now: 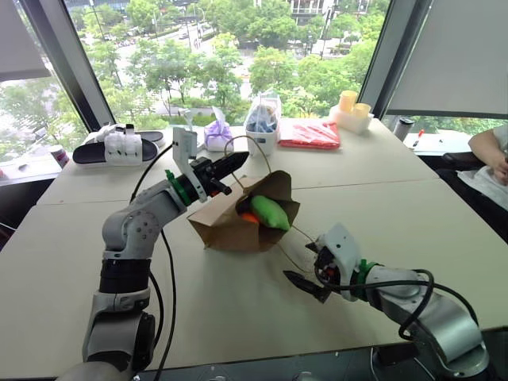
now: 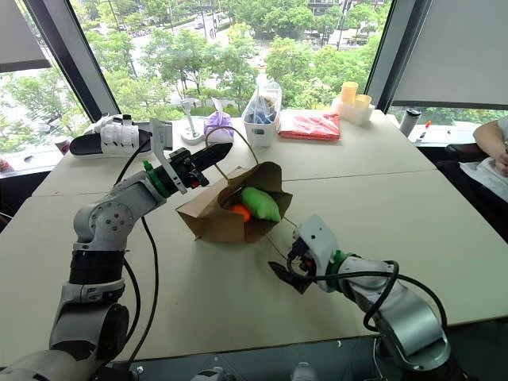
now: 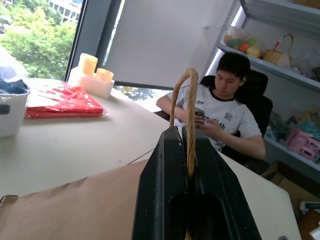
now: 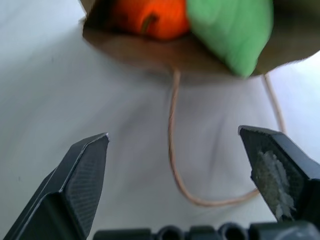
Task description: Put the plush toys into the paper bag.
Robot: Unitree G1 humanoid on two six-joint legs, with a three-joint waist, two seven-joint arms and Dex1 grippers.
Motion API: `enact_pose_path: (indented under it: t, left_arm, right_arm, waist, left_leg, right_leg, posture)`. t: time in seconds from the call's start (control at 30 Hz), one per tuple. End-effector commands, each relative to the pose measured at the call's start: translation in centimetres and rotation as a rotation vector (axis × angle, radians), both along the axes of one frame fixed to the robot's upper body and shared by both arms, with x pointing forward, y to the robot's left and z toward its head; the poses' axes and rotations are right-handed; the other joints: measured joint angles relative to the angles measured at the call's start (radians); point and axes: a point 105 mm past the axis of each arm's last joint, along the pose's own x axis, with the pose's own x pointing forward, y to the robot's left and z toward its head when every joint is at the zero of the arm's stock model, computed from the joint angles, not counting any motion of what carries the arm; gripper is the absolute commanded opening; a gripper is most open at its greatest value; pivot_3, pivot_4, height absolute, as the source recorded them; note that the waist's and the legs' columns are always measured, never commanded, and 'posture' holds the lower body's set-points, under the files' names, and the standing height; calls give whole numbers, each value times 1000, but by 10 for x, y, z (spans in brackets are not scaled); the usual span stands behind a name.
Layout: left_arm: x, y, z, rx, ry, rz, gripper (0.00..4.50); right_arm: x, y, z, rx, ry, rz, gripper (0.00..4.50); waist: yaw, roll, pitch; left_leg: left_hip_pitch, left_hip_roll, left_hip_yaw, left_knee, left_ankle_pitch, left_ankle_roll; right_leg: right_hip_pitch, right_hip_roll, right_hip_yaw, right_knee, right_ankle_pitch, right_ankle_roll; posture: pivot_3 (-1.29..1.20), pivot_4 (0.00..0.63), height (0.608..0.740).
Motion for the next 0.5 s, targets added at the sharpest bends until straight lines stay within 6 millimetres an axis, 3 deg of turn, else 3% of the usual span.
enact_pose_path:
  t: [0.03, 0.1, 0.23, 0.4, 0.5]
  left_arm:
    - [-5, 0, 18, -9, -72, -7, 0]
    - [-5, 0, 18, -6, -72, -7, 0]
    - [-5, 5, 19, 0, -78, 12, 0]
    - [-7, 10, 21, 0, -84, 30, 0]
    - [-8, 14, 23, -1, -92, 47, 0]
  right_arm:
    - [17, 6, -3, -21, -58, -2, 4478]
    - [24, 8, -8, -38, -66, 8, 4478]
    - [38, 8, -6, -45, -100, 12, 2642]
    - [38, 5, 5, -56, -135, 38, 76]
    - [32, 1, 27, -62, -165, 75, 76]
  waist:
    - [-1, 0, 0]
    - [-2, 0, 0]
    - [-2, 0, 0]
    - [0, 0, 0]
    - [0, 0, 0]
  left_leg:
    - [0, 0, 0, 0, 0, 0]
    - [0, 0, 0, 0, 0, 0]
    - [0, 0, 0, 0, 2, -4]
    - [0, 0, 0, -1, 2, -4]
    - [0, 0, 0, 0, 2, -3]
  right_leg:
    - [0, 0, 0, 0, 0, 0]
    - [0, 0, 0, 0, 0, 0]
    - [0, 0, 0, 0, 0, 0]
    - [0, 0, 0, 0, 0, 0]
    - [0, 0, 0, 0, 0, 0]
  posture:
    - [0, 150, 740]
    - [0, 150, 740]
    - [0, 150, 740]
    - [0, 150, 740]
    - [0, 150, 740]
